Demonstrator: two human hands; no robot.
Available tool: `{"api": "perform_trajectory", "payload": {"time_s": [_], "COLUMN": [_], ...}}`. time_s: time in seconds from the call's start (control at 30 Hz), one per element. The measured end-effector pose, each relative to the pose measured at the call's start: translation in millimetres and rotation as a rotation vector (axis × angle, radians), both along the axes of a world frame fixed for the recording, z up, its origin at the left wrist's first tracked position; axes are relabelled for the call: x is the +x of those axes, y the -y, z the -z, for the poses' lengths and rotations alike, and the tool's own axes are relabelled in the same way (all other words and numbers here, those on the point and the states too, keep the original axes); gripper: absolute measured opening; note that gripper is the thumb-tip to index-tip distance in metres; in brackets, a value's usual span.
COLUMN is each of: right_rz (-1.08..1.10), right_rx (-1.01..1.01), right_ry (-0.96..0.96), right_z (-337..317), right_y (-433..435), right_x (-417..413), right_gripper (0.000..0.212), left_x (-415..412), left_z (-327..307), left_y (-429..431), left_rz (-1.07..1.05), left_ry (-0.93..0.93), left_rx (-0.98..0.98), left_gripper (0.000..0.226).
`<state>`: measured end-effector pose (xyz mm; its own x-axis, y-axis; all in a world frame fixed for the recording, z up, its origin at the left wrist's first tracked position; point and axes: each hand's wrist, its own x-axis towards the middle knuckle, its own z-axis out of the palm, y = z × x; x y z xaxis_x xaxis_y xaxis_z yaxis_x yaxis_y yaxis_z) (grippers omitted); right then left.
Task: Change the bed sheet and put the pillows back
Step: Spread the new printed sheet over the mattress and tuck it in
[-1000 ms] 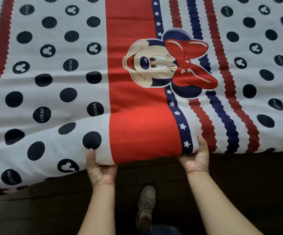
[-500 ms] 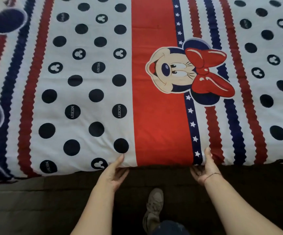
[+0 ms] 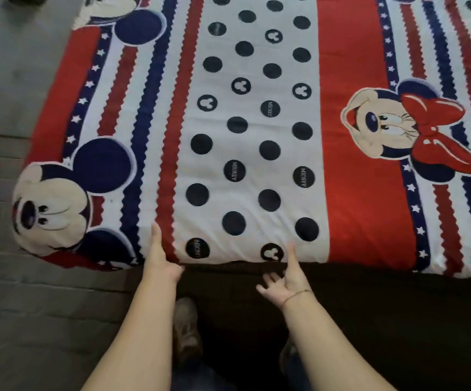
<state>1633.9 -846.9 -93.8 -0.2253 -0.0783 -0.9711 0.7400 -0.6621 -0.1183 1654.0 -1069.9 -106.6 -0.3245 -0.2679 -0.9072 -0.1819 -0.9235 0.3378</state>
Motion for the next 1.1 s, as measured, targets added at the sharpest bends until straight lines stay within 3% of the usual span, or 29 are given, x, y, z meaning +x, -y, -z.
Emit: {"api": "perform_trajectory", "payload": {"time_s": [0.07,0.13,0.2,0.37,0.5,0.63,0.87,0.97,1.0,1.03,1.1], "right_rz": [0.003,0.025,0.059,0.119,0.193,0.225,0.350,0.360,0.365,0.367,0.374], "right_rx": [0.057,0.120,0.122,-0.015,-0.124,-0.117,-0.143,-0.188,-0.214,-0.233,-0.243], "right_ry": [-0.041,-0.069,-0.088,-0.074,-0.115,-0.190,-0.325,-0.411,-0.436,-0.454,-0.468], "right_z": [-4,-1,8,34,32,25,1,-2,0,5,17], "right_y": [42,71,89,105,122,127,137,135,134,134,135], "right_x": [-6,-14,-18,-6,4,-3,-21,-22,-20,-15,-3], "right_gripper": [0.079,0.061,0.056,0.070,0.086,0.114,0.099,0.047,0.040,0.041,0.064], "left_x": [5,11,19,40,60,55,20,17,19,24,38], "left_z": [1,3,9,29,35,24,-5,-7,-3,3,20], "left_y": [47,93,130,189,198,206,223,228,230,230,226], "left_rz": [-0.038,-0.092,-0.157,-0.194,-0.209,-0.137,-0.130,-0.073,-0.067,-0.072,-0.109], "left_ry": [-0.043,0.005,0.060,-0.079,-0.091,-0.153,-0.421,-0.538,-0.563,-0.565,-0.501], "left_rx": [0.027,0.044,0.069,0.053,0.039,0.013,-0.058,-0.111,-0.106,-0.100,-0.099], "left_gripper": [0.060,0.090,0.117,0.094,0.090,0.116,0.115,0.111,0.109,0.107,0.094]}}
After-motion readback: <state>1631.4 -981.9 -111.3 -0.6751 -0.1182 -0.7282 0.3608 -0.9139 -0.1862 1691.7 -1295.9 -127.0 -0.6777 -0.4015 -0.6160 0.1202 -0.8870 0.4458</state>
